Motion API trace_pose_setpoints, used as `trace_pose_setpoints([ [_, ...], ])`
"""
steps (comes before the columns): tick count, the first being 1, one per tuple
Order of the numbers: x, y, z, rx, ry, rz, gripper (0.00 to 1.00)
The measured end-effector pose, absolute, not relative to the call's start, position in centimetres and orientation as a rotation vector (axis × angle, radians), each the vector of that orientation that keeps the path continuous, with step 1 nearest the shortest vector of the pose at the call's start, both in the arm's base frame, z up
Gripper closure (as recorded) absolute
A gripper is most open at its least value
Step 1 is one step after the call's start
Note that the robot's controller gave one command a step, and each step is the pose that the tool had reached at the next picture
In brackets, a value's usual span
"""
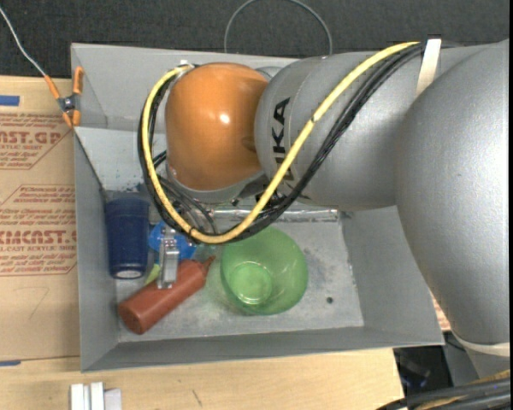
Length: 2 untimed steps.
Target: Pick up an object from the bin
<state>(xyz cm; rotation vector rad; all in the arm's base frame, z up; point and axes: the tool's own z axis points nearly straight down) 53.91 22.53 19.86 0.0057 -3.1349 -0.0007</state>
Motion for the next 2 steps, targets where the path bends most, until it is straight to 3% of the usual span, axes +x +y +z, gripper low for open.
trace_pose_setpoints([
  [1,54.1,22.4,20.3,0.001,-3.142,-0.003,0.00],
  [2,50.3,20.0,11.5,-0.057,-3.138,-0.005,0.00],
])
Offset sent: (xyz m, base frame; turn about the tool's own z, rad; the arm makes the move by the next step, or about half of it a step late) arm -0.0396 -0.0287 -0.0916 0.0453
